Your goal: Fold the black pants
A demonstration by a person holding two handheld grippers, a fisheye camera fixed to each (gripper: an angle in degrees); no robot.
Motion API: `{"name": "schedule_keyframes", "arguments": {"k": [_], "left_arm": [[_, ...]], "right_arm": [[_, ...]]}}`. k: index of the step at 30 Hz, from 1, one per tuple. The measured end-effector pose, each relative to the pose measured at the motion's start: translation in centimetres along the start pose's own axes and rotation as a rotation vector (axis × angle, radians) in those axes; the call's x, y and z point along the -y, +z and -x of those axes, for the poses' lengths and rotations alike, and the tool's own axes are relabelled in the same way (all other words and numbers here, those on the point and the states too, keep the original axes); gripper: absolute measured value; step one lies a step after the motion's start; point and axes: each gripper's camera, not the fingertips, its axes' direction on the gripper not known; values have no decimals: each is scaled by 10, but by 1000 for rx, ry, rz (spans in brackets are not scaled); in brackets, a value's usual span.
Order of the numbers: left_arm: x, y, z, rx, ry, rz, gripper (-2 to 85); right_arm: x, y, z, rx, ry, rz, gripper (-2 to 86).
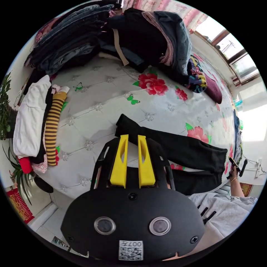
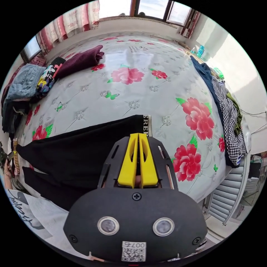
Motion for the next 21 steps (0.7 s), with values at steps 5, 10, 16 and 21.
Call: {"name": "schedule_keyframes", "arguments": {"k": [5,10,16,21], "left_arm": [[2,12,7,0,3,-12,86],[15,5,10,-6,-3,-24,86],[13,-7,9,17,-30,-37,77],[4,0,23,51,-107,-43,64]], "right_arm": [[11,2,-12,57,19,14,30],[35,30,-11,-3,13,129,50],[62,31,-80,0,297,110,73],[54,17,-109,-46,357,70,68]]}}
